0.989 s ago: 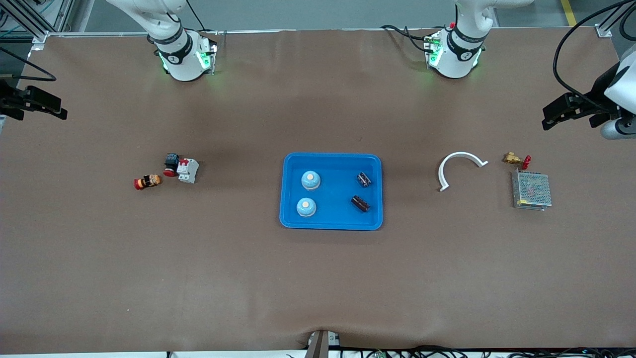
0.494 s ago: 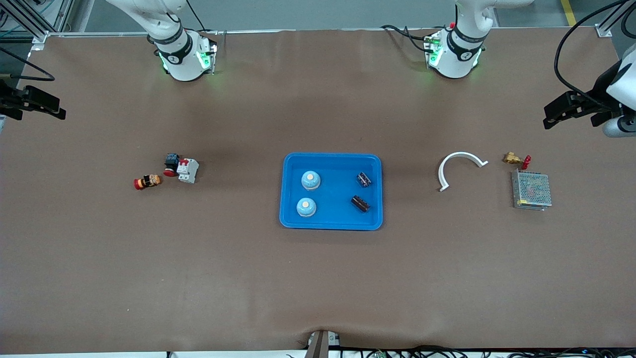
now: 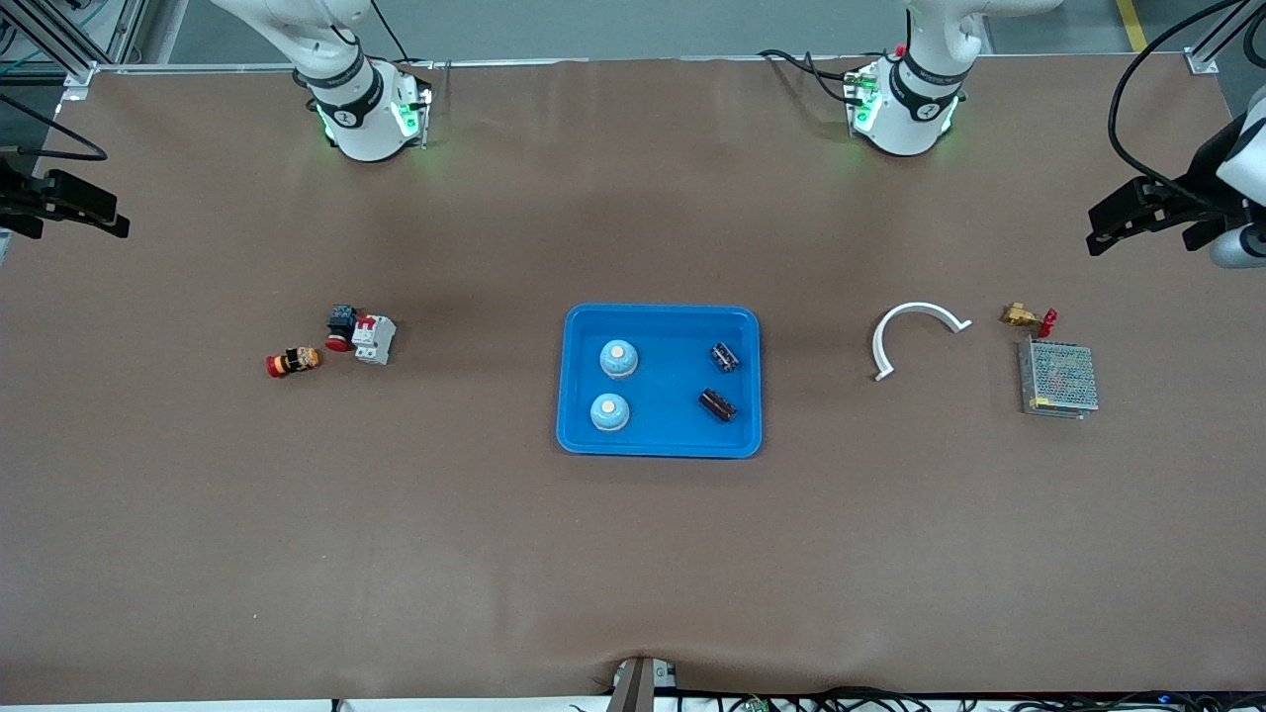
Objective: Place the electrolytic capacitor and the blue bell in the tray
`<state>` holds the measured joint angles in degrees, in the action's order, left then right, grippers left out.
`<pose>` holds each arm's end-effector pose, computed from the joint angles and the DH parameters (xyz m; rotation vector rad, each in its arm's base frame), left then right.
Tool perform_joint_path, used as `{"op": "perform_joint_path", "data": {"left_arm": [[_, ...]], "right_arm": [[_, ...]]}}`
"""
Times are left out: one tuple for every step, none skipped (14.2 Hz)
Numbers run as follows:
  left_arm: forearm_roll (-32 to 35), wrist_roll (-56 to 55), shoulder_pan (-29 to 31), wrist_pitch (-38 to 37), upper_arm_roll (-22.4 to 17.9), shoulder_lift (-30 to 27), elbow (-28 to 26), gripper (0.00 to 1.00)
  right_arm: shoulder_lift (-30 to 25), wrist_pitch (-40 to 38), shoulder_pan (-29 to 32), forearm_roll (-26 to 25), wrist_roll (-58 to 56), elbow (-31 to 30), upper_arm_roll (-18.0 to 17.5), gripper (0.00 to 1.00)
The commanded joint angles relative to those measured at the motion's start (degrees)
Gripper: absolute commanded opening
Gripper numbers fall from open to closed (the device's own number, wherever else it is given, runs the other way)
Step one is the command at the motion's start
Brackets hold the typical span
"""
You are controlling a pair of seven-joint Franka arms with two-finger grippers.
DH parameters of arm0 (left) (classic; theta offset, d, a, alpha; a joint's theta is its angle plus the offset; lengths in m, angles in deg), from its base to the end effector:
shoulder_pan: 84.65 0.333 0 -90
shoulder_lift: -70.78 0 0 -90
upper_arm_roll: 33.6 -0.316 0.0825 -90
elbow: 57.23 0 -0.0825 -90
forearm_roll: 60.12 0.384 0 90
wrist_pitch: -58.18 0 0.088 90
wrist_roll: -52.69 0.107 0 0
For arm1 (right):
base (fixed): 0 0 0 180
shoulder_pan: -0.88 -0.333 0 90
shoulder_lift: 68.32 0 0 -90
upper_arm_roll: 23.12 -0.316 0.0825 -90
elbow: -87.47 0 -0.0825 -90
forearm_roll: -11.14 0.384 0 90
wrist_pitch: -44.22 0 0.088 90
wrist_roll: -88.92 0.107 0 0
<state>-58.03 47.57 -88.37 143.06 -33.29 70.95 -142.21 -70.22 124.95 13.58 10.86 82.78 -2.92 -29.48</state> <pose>0.5455 -0.0342 0.6561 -3.1048 -0.0345 0.0028 0.5233 -0.0577 0.6261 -3.1281 0.0067 0.2127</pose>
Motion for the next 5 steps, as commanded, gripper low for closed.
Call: {"op": "perform_joint_path", "data": {"left_arm": [[-0.9,0.9,0.2,-1.5,-0.1,0.0,1.1,1.00],[-1.0,0.9,0.3,-1.7,-0.1,0.0,1.1,1.00],[-1.0,0.9,0.3,-1.8,-0.1,0.0,1.1,1.00],[-0.9,0.9,0.3,-1.8,-0.1,0.0,1.1,1.00],[-0.9,0.9,0.3,-1.8,-0.1,0.0,1.1,1.00]], "right_arm": [[-0.9,0.0,1.3,0.2,0.3,-0.2,-0.9,1.00],[-0.8,0.0,1.2,0.2,0.3,-0.2,-0.9,1.00],[-0.9,-0.1,1.3,0.2,0.3,-0.2,-0.9,1.00],[-0.9,0.0,1.3,0.2,0.3,-0.2,-0.9,1.00],[-0.9,-0.1,1.3,0.2,0.3,-0.2,-0.9,1.00]]}}
